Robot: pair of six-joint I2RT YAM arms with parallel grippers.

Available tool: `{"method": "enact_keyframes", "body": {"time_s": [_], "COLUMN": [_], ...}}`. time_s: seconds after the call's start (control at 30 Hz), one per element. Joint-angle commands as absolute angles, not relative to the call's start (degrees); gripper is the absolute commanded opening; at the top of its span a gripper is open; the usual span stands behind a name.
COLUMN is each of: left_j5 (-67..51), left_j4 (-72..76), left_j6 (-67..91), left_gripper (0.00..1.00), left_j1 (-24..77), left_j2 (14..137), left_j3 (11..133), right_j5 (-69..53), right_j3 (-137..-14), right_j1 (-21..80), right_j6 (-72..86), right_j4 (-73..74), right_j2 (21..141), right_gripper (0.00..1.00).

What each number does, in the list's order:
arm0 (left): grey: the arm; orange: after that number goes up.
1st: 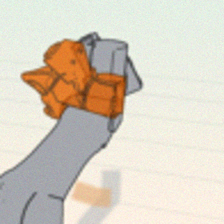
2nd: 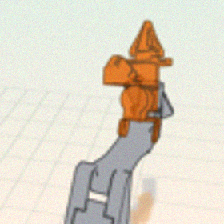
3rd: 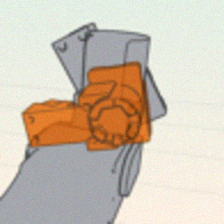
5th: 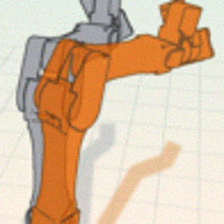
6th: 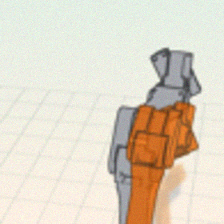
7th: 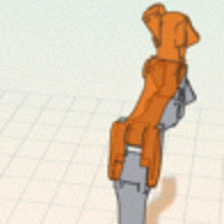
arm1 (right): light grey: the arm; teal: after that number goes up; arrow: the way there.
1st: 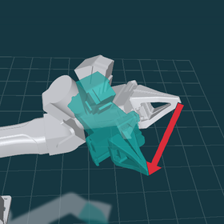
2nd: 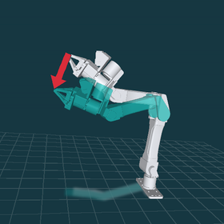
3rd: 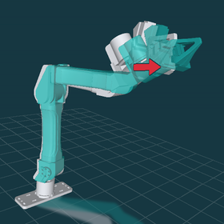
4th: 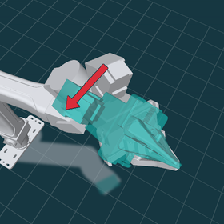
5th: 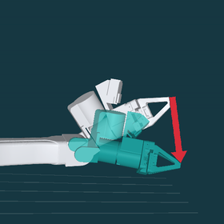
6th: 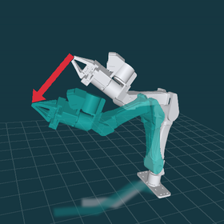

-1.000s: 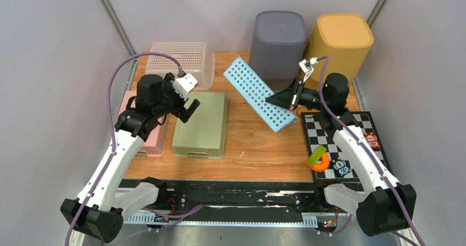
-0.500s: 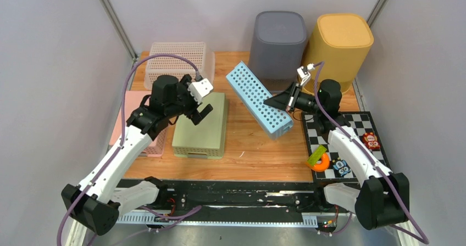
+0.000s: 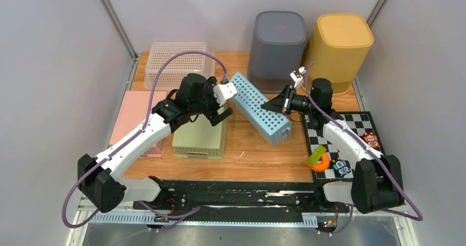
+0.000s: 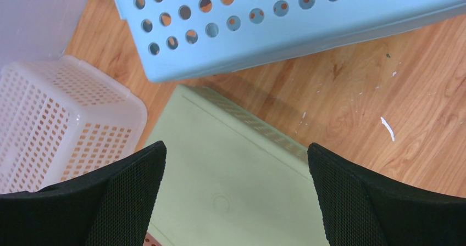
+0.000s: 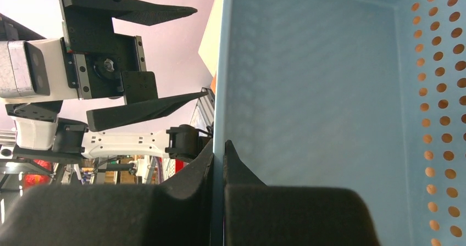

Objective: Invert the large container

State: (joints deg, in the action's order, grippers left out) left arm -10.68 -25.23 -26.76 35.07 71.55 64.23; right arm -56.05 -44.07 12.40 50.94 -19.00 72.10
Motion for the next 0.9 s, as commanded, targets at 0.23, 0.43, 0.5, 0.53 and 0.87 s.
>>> {"method": "enact_keyframes", "body": {"time_s": [0.23,0.43,0.5,0.53,0.87], "left_j5": [-7.88,-5.67,-5.25,-5.19,-5.71], "left_j4": [-22.61,-21.89,-22.03,-22.02,-22.64], "left_j6": [-26.44,-25.44,-25.13,-24.86,-22.69], "left_gripper": [1.00,1.00,1.00,1.00,1.00], "left_j1": [39.16,40.69,41.24,41.49,42.64], "left_j2": [75.54,77.56,78.17,78.46,78.67], "left_j3": [66.13,66.57,66.83,67.03,68.43], "right_j5": [-60.31,-61.34,-61.35,-61.36,-59.25], "right_j3": [-44.46,-44.68,-44.56,-44.56,-41.65], "right_j1": [13.01,13.01,13.01,13.01,11.99], "right_j6": [48.28,45.00,44.24,44.28,64.82], "right_j4": [-20.95,-19.29,-18.72,-18.67,-33.06], "right_j2": [72.68,73.13,72.97,72.81,75.30], "right_gripper": [0.10,0.15,0.16,0.16,0.03]}}
